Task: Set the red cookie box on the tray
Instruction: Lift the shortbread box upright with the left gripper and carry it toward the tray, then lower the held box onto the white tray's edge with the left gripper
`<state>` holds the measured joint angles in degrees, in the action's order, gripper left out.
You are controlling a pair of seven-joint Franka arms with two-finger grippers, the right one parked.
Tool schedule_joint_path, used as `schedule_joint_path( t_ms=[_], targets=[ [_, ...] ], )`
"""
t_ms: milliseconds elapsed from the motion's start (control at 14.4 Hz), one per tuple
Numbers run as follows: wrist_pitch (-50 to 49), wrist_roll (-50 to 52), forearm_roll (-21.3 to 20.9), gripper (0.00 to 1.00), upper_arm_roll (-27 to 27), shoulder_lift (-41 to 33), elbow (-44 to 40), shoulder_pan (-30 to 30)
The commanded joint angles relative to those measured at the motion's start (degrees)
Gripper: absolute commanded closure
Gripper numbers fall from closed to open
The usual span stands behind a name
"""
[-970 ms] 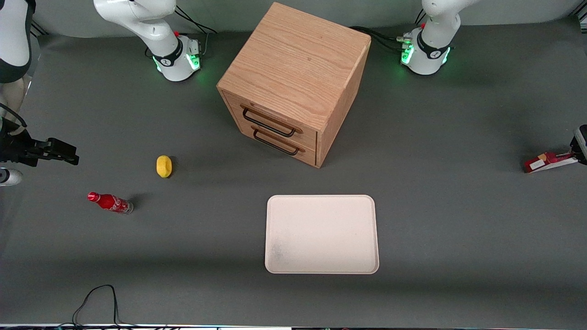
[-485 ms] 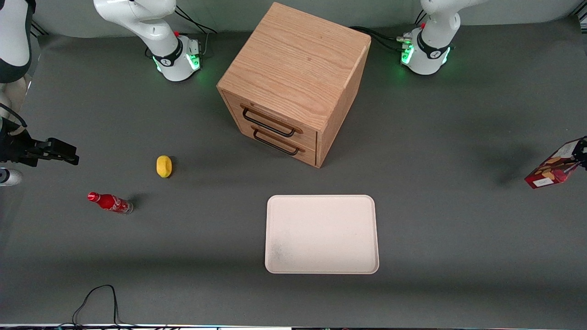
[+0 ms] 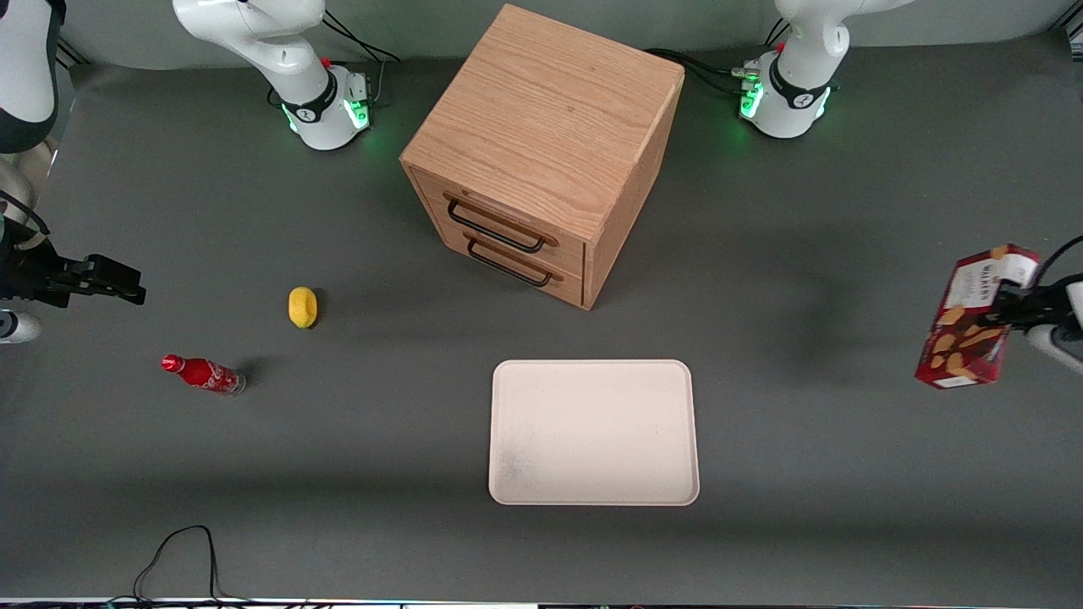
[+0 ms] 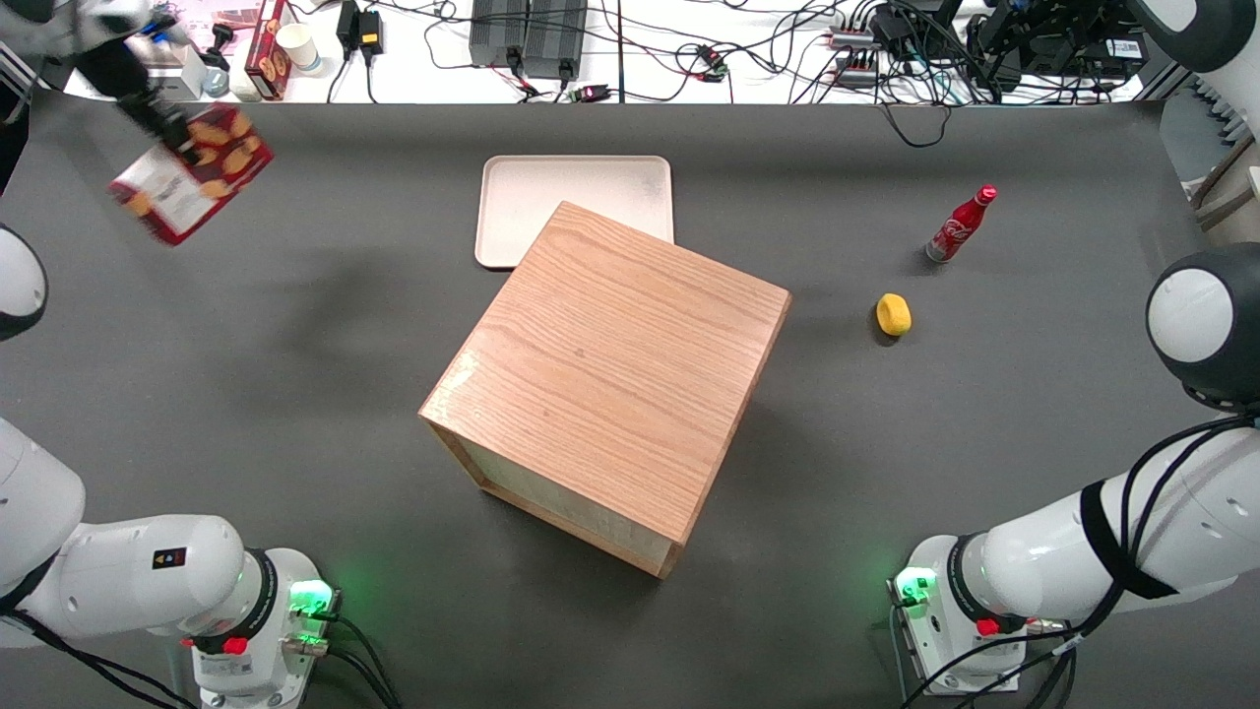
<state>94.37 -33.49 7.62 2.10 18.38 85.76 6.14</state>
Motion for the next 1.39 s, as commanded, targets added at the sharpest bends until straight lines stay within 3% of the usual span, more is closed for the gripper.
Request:
schedule_joint_path(
  t_ms=[0,208,485,693,901,1317],
  targets=[
    [-1.56,18.49,-0.15,1.00,-2.53,3.40,-6.20,-5.24],
    [-0.50,33.27,0.29,1.00,-3.50,9.81,-14.28,-11.13],
    [2.03,45.77,0.38,1.00,-3.50,20.62,-27.11,-18.78],
    [5.30,47.46,0.38,1.00,-2.80,28.70,-32.13,-23.09],
    [7.39,50.00,0.47,1.00,1.59,37.23,-38.30,-28.28],
    [12.94,51.77,0.64,1.00,2.03,41.12,-38.04,-30.05]
  ],
)
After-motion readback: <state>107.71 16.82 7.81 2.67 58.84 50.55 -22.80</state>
